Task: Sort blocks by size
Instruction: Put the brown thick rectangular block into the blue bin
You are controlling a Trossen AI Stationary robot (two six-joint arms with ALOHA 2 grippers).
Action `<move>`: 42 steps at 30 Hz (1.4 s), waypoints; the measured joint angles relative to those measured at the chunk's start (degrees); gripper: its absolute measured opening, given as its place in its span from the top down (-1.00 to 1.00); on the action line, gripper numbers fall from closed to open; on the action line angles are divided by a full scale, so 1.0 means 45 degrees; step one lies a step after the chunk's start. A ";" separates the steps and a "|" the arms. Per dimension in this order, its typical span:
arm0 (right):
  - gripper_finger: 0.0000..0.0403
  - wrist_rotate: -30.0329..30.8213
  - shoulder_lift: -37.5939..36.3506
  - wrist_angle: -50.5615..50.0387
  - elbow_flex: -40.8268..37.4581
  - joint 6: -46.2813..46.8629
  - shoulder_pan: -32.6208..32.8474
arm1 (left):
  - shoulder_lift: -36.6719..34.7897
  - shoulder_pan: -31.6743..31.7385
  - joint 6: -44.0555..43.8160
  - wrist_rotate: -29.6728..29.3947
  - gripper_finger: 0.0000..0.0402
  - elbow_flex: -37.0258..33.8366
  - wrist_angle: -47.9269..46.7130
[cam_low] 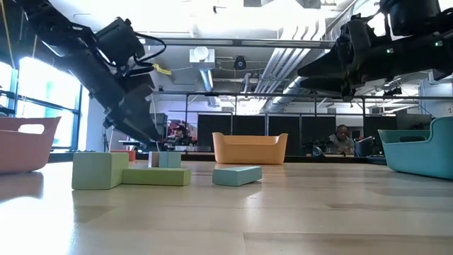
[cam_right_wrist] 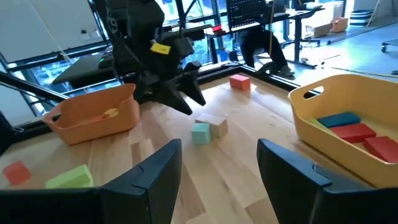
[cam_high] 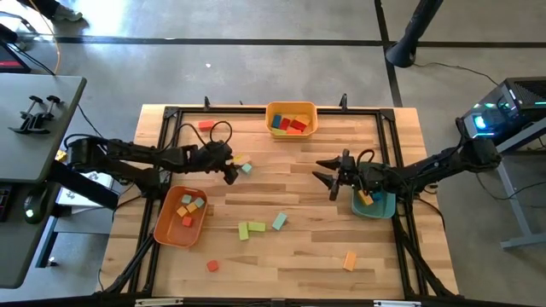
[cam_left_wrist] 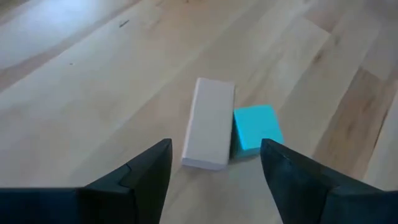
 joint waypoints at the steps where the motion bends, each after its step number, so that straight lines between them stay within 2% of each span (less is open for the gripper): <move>1: -0.02 -0.0015 0.0000 0.0005 0.0000 0.0000 -0.0014 | 0.0023 0.0000 0.0000 -0.0054 -0.18 0.0000 -0.0052; 4: -0.02 -0.0016 0.0000 0.0099 0.0000 0.0017 -0.0039 | 0.0038 0.0010 0.0453 -0.0515 -0.24 0.0000 -0.0111; 6: -0.02 -0.0017 0.0000 0.0107 0.0000 0.0040 -0.0040 | 0.0038 -0.0002 0.1611 -0.0952 -0.26 0.0000 0.0084; 10: -0.02 -0.0274 0.0000 0.0110 0.0000 0.0334 -0.0031 | 0.0110 -0.0080 0.2608 -0.0975 -0.26 0.0000 0.0104; 15: -0.02 -0.0755 0.0000 0.0107 0.0005 0.0472 -0.0026 | 0.0125 -0.0073 0.2652 -0.1123 -0.27 -0.0478 0.1183; 20: -0.02 -0.0750 0.0000 0.0112 0.0005 0.0714 -0.0026 | 0.0125 -0.0078 0.2589 -0.1039 -0.26 -0.1064 0.1834; 28: -0.02 -0.0755 0.0000 0.0121 0.0005 0.0709 -0.0026 | 0.0130 -0.0092 0.3002 -0.1298 -0.25 -0.2162 0.4097; 35: -0.02 -0.0759 0.0000 0.0127 0.0005 0.0702 -0.0026 | 0.0150 -0.0092 0.3010 -0.1203 -0.25 -0.2463 0.4764; 42: -0.02 -0.0865 0.0000 0.0166 0.0005 0.0703 -0.0026 | 0.1451 -0.0370 0.2919 -0.1408 -0.25 -0.2453 0.5353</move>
